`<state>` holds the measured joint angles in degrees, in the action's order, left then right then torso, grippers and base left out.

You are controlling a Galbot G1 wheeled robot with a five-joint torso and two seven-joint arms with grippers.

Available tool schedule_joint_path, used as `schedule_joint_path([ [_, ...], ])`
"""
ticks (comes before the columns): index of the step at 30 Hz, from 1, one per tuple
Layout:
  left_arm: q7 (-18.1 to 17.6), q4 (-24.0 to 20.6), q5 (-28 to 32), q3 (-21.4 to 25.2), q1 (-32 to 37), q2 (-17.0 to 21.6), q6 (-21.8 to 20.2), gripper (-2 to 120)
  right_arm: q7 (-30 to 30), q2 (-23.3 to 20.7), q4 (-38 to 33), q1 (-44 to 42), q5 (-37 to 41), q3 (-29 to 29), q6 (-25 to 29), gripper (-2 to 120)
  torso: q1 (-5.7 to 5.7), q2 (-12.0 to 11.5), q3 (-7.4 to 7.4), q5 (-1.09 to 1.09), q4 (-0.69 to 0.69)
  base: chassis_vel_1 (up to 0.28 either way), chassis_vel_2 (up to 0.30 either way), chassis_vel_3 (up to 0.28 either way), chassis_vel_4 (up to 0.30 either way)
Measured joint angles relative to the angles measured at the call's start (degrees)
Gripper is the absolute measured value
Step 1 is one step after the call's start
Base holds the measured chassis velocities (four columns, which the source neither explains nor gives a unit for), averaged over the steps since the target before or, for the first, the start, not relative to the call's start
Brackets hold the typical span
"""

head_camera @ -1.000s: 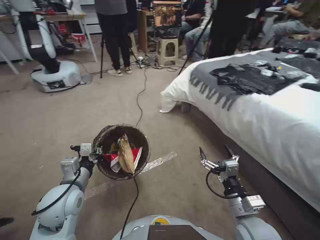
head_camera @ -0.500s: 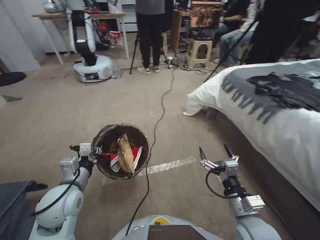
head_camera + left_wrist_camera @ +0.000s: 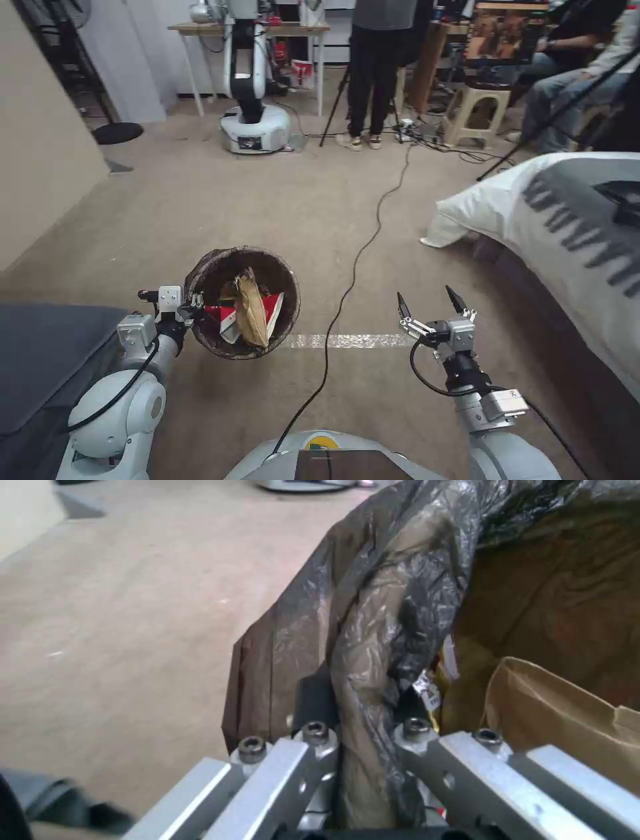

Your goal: Pick up the trash bin, then pick up the garbage from the floor and place it into the trash bin.

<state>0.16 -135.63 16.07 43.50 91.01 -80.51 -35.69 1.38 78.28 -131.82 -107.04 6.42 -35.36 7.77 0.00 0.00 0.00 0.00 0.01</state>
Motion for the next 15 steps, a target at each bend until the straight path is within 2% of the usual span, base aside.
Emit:
schedule_joint_path([
  [3, 0.0, 0.1, -0.1, -0.2, 0.0, 0.0, 0.1, 3, 0.0, 0.0, 0.0, 0.0, 0.0, -0.1, 0.0, 100, 0.0, 0.0, 0.0, 0.0, 0.02, 0.09, 0.088, 0.093, 0.083],
  [9, 0.0, 0.4, -0.2, -0.6, -0.1, -0.1, 0.3, 3, 0.0, 0.0, 0.0, -0.3, 0.0, -0.4, 0.0, 100, 0.0, 0.0, 0.0, -0.01, -0.05, 0.004, 0.008, 0.007, 0.012],
  [15, 0.0, 0.3, -0.2, -0.7, 0.0, 0.2, 0.2, 3, -0.1, 0.2, -0.1, -0.3, 0.0, -0.5, 0.0, 100, 0.0, 0.0, 0.0, 0.0, -0.02, 0.0, 0.0, 0.0, 0.0],
])
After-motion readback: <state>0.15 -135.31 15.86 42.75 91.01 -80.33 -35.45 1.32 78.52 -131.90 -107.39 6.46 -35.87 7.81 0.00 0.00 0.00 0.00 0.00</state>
